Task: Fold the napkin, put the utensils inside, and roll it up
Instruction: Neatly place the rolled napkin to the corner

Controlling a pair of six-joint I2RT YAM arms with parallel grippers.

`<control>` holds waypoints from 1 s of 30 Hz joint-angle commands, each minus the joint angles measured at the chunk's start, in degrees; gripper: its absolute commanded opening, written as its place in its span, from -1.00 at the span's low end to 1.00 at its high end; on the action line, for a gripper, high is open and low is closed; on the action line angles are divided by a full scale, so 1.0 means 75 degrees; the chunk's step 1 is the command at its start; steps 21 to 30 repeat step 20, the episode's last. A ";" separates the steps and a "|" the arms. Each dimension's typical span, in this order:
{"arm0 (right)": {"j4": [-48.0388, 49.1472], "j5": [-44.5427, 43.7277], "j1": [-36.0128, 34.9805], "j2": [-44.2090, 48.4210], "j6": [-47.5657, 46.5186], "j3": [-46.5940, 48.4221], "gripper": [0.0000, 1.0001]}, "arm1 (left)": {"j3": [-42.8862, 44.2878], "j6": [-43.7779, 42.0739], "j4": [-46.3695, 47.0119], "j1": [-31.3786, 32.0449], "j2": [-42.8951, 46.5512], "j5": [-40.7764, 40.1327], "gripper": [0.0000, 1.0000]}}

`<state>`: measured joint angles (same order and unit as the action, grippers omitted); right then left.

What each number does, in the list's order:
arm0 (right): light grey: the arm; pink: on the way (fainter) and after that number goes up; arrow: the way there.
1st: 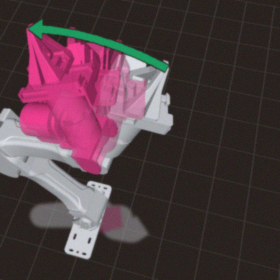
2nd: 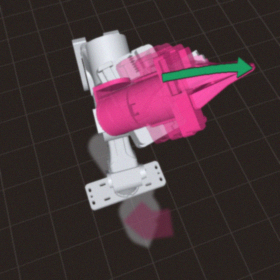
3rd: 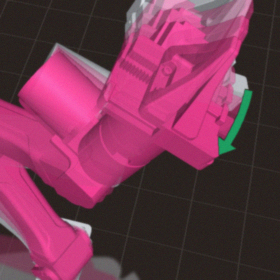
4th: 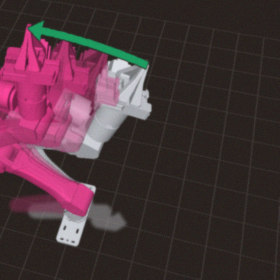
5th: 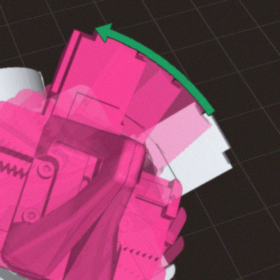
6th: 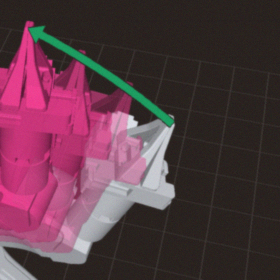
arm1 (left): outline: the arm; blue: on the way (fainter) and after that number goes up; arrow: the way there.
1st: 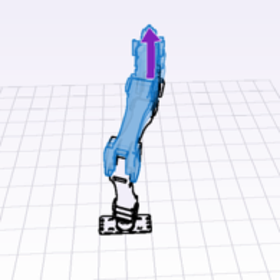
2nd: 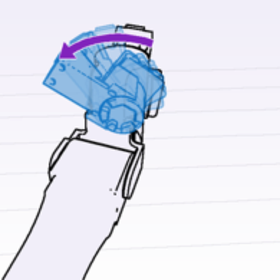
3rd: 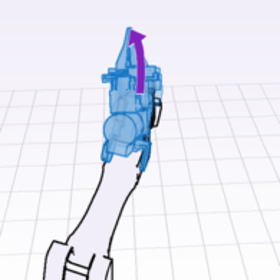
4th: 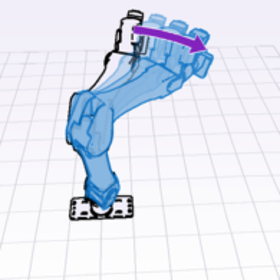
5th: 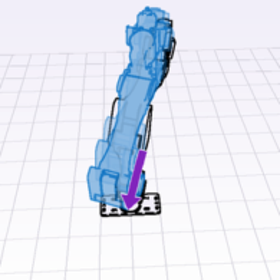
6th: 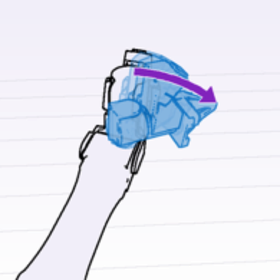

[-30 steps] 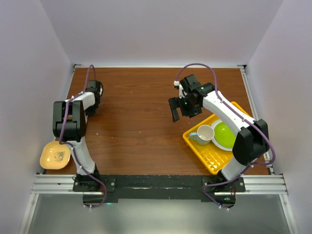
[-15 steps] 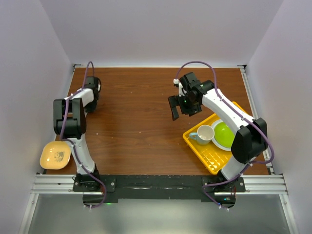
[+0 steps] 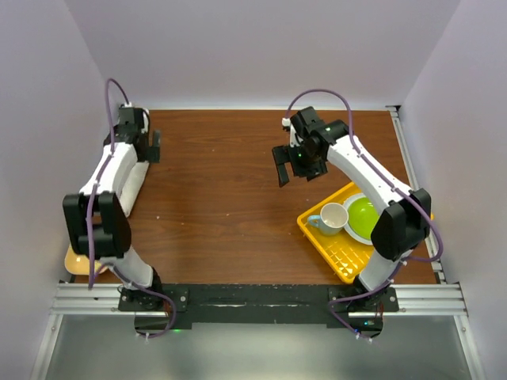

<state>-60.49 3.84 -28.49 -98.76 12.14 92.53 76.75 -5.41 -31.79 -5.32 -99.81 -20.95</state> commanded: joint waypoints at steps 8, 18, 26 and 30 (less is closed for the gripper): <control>0.0294 -0.0428 0.0072 0.3094 0.2548 -0.0815 0.97 | -0.0962 0.5195 0.1869 0.3626 0.3345 0.5147 1.00; 0.1102 -0.0989 0.0072 0.6497 0.3292 -0.2366 0.97 | -0.0952 0.5642 0.1860 0.4366 0.5161 0.4156 1.00; 0.1419 -0.1273 0.0060 0.6792 0.3245 -0.2190 0.97 | -0.0999 0.5748 0.1895 0.4366 0.5397 0.3652 1.00; 0.1419 -0.1273 0.0060 0.6792 0.3245 -0.2190 0.97 | -0.0999 0.5748 0.1895 0.4366 0.5397 0.3652 1.00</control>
